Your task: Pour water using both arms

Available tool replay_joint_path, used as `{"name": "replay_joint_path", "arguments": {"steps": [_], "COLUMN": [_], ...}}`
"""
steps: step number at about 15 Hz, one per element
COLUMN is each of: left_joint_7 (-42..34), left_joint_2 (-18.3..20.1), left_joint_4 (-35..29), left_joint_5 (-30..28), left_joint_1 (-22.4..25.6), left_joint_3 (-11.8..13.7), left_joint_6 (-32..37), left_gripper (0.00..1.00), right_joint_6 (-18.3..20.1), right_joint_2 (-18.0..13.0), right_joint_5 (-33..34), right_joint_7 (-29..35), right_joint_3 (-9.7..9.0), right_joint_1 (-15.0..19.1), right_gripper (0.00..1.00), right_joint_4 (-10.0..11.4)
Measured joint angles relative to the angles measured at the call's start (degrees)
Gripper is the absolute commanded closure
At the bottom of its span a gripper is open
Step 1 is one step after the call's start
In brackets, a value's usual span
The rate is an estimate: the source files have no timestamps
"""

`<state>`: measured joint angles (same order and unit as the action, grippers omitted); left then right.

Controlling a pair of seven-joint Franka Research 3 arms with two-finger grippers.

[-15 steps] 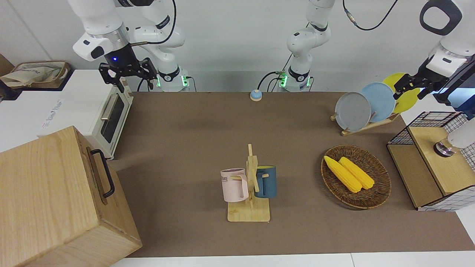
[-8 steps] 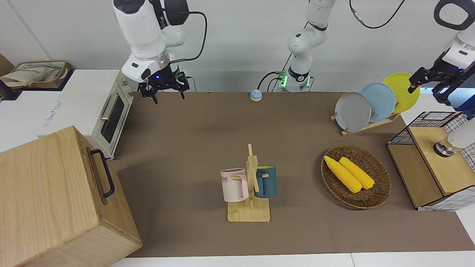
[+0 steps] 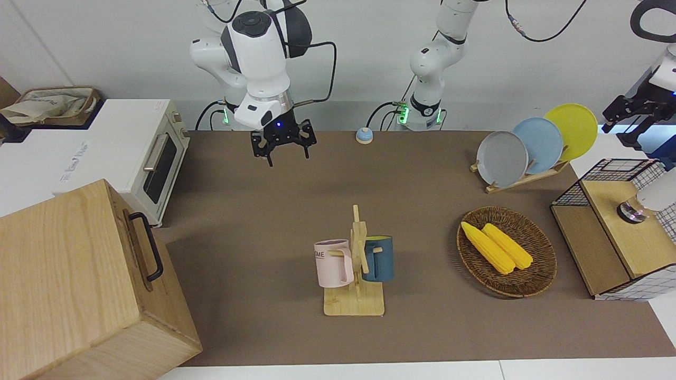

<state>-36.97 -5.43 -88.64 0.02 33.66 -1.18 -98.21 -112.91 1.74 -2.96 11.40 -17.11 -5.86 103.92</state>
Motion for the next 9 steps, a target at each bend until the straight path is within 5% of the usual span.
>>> {"name": "replay_joint_path", "arguments": {"steps": [9], "left_joint_7": [0.0], "left_joint_2": [-2.8], "left_joint_4": [0.0], "left_joint_5": [-4.3], "left_joint_1": [0.0], "left_joint_3": [0.7], "left_joint_6": [-11.8], "left_gripper": [0.00], "right_joint_6": [-16.6], "right_joint_2": [8.0], "right_joint_5": [11.5], "right_joint_7": [0.1], "right_joint_3": [-0.57], "right_joint_1": [0.2], "right_gripper": [0.009], "right_joint_4": [0.7]}}
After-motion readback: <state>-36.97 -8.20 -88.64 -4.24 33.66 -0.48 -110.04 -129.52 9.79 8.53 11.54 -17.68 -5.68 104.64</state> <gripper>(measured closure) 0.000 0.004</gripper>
